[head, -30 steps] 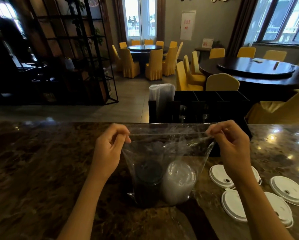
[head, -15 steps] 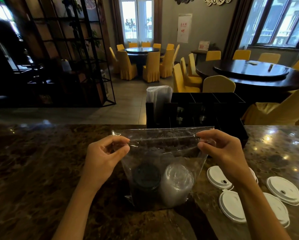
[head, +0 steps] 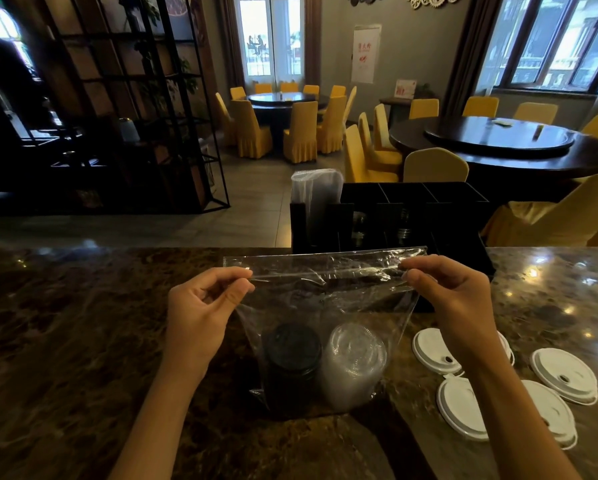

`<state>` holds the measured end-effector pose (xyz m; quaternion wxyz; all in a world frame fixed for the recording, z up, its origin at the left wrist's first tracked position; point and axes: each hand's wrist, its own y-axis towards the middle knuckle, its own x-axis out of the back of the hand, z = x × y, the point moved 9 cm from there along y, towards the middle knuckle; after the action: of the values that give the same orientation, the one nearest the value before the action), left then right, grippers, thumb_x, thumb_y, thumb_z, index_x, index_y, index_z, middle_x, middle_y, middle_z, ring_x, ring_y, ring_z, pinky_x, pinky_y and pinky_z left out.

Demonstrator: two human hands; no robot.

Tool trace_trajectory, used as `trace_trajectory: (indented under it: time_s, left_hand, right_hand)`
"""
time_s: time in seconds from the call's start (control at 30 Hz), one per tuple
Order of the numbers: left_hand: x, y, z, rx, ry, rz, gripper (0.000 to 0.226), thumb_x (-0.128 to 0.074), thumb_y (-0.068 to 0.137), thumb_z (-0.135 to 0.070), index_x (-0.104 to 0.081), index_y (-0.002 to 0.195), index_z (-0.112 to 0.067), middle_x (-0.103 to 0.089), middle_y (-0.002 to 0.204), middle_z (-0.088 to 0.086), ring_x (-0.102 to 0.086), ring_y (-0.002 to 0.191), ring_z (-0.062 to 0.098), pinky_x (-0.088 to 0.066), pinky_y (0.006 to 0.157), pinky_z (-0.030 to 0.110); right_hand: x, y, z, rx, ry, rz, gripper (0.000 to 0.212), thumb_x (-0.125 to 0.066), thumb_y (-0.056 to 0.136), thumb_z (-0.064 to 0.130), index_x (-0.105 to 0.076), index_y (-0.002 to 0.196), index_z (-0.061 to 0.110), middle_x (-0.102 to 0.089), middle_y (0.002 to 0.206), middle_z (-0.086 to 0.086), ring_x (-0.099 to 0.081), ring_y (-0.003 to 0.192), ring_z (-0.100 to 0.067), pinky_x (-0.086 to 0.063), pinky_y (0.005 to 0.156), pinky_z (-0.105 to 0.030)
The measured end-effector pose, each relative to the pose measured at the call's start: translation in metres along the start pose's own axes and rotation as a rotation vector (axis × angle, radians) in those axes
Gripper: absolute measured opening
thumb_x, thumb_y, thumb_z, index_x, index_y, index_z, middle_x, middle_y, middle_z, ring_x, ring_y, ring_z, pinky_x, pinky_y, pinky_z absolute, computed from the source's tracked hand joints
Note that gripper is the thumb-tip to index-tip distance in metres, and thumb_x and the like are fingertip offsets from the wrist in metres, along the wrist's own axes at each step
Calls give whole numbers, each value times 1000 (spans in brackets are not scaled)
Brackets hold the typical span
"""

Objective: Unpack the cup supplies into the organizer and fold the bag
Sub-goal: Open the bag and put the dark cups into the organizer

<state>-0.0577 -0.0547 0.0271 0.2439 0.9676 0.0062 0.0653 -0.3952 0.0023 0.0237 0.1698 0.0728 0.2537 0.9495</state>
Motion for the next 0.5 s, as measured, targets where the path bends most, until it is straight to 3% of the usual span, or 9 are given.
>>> trace_trajectory:
  time_s: [0.2, 0.37, 0.5]
  left_hand:
    - [4, 1, -3, -46, 59, -15, 16, -68, 82, -38, -73, 96, -33, -77, 90, -12, -73, 88, 4, -54, 73, 10]
    - [3, 2, -6, -58, 88, -12, 15, -67, 82, -38, -72, 90, -27, -76, 86, -13, -73, 85, 3, -53, 71, 8]
    - [1, 3, -5, -44, 55, -1, 12, -66, 87, -28, -72, 91, -19, -76, 97, -9, -72, 93, 8, -56, 78, 15]
  right_hand:
    - [0, 1, 2, 10, -46, 16, 22, -69, 85, 15, -74, 105, 22, -78, 97, 6, -73, 91, -10, -57, 77, -16]
    - [2, 2, 6, 40, -122, -16, 11, -66, 87, 21, -72, 94, 26, -75, 90, 7, -72, 83, -10, -57, 75, -18]
    - [-3, 5, 6, 40, -162, -10, 7, -61, 91, 21, -68, 91, 20, -69, 89, 2, -66, 81, -13, -56, 73, -21]
